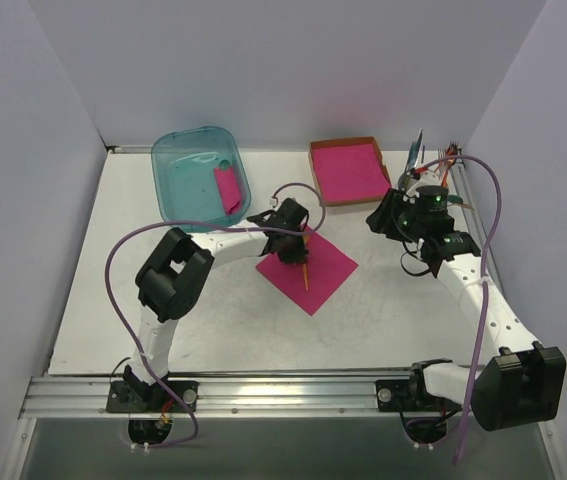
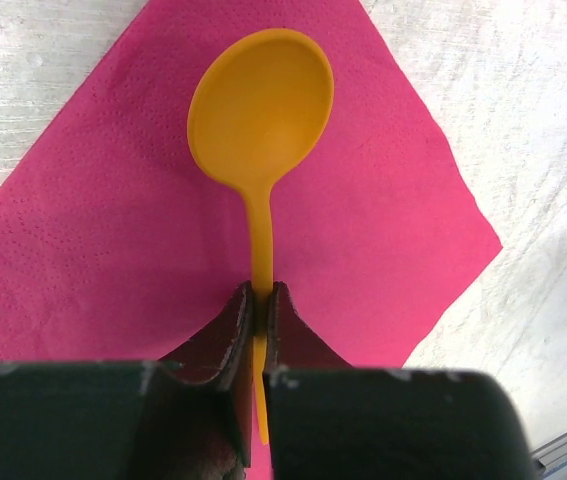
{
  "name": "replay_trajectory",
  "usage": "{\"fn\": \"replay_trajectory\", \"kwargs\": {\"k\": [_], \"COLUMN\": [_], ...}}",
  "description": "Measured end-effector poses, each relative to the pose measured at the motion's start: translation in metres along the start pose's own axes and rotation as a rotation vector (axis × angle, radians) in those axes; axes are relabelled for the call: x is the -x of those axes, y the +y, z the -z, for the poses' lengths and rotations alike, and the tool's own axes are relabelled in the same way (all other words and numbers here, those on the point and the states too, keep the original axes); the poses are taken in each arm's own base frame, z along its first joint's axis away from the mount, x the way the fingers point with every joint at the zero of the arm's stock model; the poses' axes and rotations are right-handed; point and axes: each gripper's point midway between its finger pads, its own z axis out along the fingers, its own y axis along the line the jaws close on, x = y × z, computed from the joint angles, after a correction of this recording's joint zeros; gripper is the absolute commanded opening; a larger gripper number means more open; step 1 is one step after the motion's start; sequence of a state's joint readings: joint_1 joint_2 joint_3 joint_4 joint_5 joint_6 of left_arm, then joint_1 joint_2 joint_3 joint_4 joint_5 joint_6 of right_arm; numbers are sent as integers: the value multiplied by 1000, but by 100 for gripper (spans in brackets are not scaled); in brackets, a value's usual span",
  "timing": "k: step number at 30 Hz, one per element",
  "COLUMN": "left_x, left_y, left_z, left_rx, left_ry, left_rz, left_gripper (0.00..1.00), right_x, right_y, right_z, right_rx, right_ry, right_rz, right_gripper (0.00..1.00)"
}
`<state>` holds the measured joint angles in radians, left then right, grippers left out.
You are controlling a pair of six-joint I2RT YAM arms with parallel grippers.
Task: Place the utensils on the paper napkin and roll it up
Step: Place the utensils on the napkin.
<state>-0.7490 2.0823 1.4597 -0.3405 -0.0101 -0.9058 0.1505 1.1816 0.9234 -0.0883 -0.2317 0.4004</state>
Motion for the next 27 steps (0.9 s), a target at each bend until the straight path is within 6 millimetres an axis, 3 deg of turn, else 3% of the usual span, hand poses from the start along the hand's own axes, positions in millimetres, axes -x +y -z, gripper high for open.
{"fn": "replay_trajectory", "kwargs": {"k": [18, 27], "left_x": [15, 12], "left_y": [-15, -3], "left_z": [-1, -10], "left_rx": [-20, 25], "left_ry": [-32, -18], "left_rz": [-21, -28], "left_gripper": [12, 20], "right_x": [-4, -2], "right_y": [-7, -9], "right_z": [-1, 1], "right_rx": [-16, -17], "right_ry": [8, 2], "right_rz": [-10, -13], "right_gripper": [45, 44]}}
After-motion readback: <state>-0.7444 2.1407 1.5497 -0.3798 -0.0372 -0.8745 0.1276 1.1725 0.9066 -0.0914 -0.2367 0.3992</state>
